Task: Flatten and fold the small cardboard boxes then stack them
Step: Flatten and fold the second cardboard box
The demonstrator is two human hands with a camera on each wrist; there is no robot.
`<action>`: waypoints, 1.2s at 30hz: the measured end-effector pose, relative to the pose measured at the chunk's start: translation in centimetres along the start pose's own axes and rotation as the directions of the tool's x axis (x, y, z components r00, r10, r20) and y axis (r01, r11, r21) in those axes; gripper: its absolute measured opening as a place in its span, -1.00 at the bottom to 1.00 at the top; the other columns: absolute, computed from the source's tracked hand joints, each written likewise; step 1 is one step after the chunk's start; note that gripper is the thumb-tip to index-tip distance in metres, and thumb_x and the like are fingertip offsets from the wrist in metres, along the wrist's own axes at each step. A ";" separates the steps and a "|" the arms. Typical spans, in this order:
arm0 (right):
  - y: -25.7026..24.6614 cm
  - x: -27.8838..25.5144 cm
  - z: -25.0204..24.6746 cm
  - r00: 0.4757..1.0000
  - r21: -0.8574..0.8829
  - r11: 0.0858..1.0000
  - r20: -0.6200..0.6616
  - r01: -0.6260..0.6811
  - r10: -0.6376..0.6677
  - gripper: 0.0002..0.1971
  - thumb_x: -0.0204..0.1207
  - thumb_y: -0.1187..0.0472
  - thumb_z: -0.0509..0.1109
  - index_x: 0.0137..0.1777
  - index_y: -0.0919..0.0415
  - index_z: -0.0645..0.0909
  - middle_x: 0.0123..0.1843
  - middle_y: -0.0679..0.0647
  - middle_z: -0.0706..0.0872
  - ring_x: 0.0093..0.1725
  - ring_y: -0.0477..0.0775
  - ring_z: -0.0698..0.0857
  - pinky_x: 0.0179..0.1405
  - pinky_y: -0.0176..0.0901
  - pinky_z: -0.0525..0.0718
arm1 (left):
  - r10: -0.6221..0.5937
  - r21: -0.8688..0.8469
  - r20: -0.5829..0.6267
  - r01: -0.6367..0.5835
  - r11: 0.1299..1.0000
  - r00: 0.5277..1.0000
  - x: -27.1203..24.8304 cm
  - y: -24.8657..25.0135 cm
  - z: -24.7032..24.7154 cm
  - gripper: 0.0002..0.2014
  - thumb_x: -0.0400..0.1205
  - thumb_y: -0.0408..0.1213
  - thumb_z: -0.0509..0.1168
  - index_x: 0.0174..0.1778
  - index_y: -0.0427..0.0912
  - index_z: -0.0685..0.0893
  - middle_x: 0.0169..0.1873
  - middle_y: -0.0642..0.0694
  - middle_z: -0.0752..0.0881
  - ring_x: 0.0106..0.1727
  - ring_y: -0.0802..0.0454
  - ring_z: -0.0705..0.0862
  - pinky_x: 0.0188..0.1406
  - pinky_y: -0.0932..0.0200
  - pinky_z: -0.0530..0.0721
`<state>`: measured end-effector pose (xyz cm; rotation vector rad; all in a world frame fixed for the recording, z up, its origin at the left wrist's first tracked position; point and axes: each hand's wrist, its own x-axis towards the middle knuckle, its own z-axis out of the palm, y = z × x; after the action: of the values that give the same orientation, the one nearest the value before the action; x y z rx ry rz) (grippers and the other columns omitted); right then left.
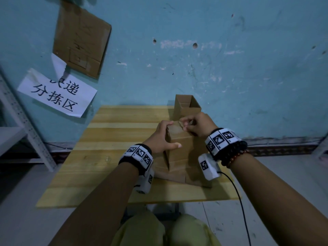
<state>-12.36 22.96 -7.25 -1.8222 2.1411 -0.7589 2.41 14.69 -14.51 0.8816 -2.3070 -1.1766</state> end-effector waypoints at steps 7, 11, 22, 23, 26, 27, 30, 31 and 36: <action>0.5 0.5 0.2 0.998 -0.086 0.995 0.058 0.042 -0.037 -0.73 0.51 0.28 0.41 0.21 0.25 0.68 0.25 0.21 0.65 0.24 0.14 0.61 -0.01 -0.36 0.35 | -0.016 0.016 0.009 0.016 1.000 1.000 -0.1 0.4 0.0 -0.13 0.42 -0.17 0.51 0.51 -0.02 0.09 0.46 -0.14 0.24 0.47 -0.08 0.36 0.48 -0.13 0.44; 0.4 0.4 0.4 0.999 -0.052 0.998 0.015 0.036 -0.035 -0.81 0.51 0.29 0.41 0.09 0.31 0.69 0.17 0.19 0.67 -0.02 -0.04 0.51 -0.16 -0.37 0.28 | -0.012 0.013 -0.005 0.012 1.000 1.000 -0.4 0.6 0.1 -0.15 0.43 -0.20 0.50 0.52 -0.06 0.10 0.47 -0.13 0.23 0.48 -0.08 0.33 0.50 -0.11 0.42; 1.0 -0.2 1.8 0.985 -0.164 0.981 -0.117 0.104 -0.124 -0.91 0.52 0.34 0.34 -0.07 0.33 0.66 0.02 0.21 0.68 0.02 0.20 0.63 -0.07 -0.23 0.40 | -0.020 0.013 -0.005 0.020 1.000 1.000 -0.4 0.6 0.2 -0.13 0.42 -0.18 0.51 0.53 0.00 0.09 0.47 -0.13 0.23 0.48 -0.08 0.34 0.48 -0.13 0.44; 1.0 -0.2 1.8 0.984 -0.175 0.979 -0.121 0.107 -0.129 -0.91 0.52 0.33 0.33 -0.08 0.34 0.65 0.01 0.22 0.68 0.02 0.21 0.63 -0.07 -0.20 0.42 | -0.018 0.012 -0.008 0.019 1.000 1.000 -0.4 0.6 0.2 -0.13 0.42 -0.18 0.51 0.53 0.00 0.09 0.47 -0.13 0.23 0.48 -0.08 0.35 0.48 -0.13 0.45; 0.8 -0.4 1.8 0.984 -0.177 0.979 -0.128 0.102 -0.126 -0.91 0.51 0.32 0.33 -0.09 0.34 0.64 -0.01 0.23 0.67 0.01 0.23 0.62 -0.05 -0.16 0.45 | -0.018 0.019 -0.012 0.018 1.000 1.000 -0.4 0.6 0.2 -0.13 0.43 -0.18 0.50 0.53 -0.01 0.09 0.48 -0.13 0.23 0.48 -0.08 0.35 0.48 -0.12 0.44; 0.6 -0.4 1.7 0.984 -0.174 0.980 -0.131 0.094 -0.117 -0.91 0.51 0.32 0.33 -0.09 0.34 0.64 -0.01 0.24 0.68 0.01 0.23 0.62 -0.04 -0.15 0.46 | -0.019 0.019 -0.011 0.019 1.000 1.000 -0.4 0.6 0.2 -0.13 0.43 -0.18 0.50 0.53 -0.01 0.08 0.48 -0.13 0.23 0.48 -0.08 0.34 0.49 -0.12 0.44; -0.2 -0.5 1.7 0.987 -0.195 0.980 -0.147 0.037 -0.067 -0.84 0.53 0.27 0.30 -0.04 0.36 0.65 -0.03 0.30 0.71 0.02 0.28 0.65 -0.02 -0.07 0.53 | -0.013 0.021 -0.015 0.014 1.000 1.000 -0.4 0.6 0.2 -0.12 0.42 -0.17 0.51 0.53 -0.01 0.08 0.48 -0.12 0.22 0.48 -0.07 0.34 0.50 -0.11 0.43; -0.5 -0.6 1.7 0.986 -0.209 0.978 -0.164 0.006 -0.041 -0.81 0.54 0.26 0.28 -0.03 0.37 0.66 -0.04 0.33 0.72 0.02 0.30 0.65 0.00 -0.03 0.55 | -0.013 0.019 -0.015 0.014 1.000 1.000 -0.3 0.6 0.2 -0.12 0.42 -0.18 0.51 0.53 -0.02 0.08 0.48 -0.12 0.22 0.48 -0.07 0.34 0.49 -0.11 0.43; -1.5 -0.6 1.6 0.975 -0.126 0.983 -0.193 -0.134 0.108 -0.82 0.48 0.30 0.31 -0.13 0.40 0.70 -0.09 0.36 0.74 0.02 0.30 0.68 -0.02 -0.05 0.64 | -0.005 0.019 -0.015 0.006 1.000 1.000 -0.4 0.6 0.2 -0.14 0.43 -0.18 0.50 0.53 -0.04 0.10 0.48 -0.12 0.24 0.49 -0.06 0.34 0.50 -0.11 0.42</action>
<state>-10.16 23.02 -7.95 -1.7254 2.4553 -0.7974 2.36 15.38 -14.17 0.9013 -2.3085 -1.1480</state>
